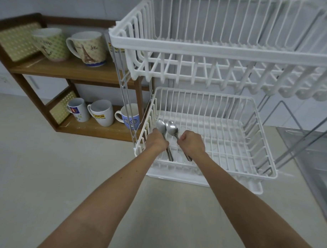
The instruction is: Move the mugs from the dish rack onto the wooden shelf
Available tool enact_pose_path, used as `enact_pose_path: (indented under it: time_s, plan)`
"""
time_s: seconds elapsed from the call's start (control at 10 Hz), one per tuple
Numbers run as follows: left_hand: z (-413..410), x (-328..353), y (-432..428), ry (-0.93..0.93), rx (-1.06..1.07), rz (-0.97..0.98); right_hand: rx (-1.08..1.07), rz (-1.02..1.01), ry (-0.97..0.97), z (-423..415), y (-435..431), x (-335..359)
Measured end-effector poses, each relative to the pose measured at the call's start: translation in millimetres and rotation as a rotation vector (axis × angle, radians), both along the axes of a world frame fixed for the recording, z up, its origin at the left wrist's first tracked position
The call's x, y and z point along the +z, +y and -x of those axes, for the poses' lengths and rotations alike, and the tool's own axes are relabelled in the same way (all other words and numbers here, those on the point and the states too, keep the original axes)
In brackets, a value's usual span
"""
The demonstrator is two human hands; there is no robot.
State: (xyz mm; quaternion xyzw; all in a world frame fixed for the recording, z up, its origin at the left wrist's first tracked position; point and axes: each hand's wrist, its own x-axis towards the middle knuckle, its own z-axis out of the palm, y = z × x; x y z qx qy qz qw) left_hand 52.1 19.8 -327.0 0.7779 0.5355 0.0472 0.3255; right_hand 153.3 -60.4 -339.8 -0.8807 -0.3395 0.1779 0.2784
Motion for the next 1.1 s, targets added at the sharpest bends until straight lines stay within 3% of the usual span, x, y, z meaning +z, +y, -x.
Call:
enact_pose_path:
  time_s: [0.4,0.7,0.9,1.1]
  plan:
    - [1.9,-4.1,-0.5,0.04,-0.175,-0.098,0.04,0.159,-0.129,-2.1,8.1,5.2]
    - [7.2,0.0,6.6,0.059,-0.248,-0.118,0.033,0.154,-0.076,-3.7,10.6,6.3]
    - [23.9,14.9,-1.2,-0.047,-0.284,-0.252,0.064,-0.037,-0.075,8.4,-12.9,25.1]
    - [63.7,22.6,-26.4,-0.318,-0.288,-0.459,0.048,-0.274,-0.193,46.4,-60.3,29.0]
